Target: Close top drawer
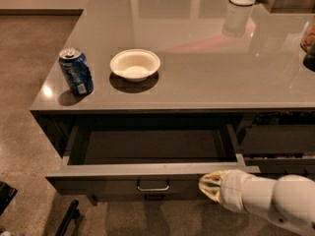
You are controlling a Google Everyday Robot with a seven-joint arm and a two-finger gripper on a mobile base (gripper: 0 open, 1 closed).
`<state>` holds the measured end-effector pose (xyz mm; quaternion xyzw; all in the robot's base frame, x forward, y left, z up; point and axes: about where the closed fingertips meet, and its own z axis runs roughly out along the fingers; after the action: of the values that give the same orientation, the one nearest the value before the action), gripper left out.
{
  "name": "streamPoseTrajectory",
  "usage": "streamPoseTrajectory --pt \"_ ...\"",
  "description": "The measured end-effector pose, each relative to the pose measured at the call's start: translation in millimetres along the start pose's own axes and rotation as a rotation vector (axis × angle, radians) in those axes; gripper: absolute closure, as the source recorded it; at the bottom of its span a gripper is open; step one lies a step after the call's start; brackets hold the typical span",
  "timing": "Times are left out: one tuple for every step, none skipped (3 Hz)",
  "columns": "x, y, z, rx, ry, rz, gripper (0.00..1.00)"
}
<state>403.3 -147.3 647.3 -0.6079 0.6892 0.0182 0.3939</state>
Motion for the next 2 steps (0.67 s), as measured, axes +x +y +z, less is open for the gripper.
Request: streamPoseTrajectory --pt "0 -4 4 0.008 -0.002 0.000 1.00" --pt "-3 -31 19 0.055 -0.020 -0.002 1.00"
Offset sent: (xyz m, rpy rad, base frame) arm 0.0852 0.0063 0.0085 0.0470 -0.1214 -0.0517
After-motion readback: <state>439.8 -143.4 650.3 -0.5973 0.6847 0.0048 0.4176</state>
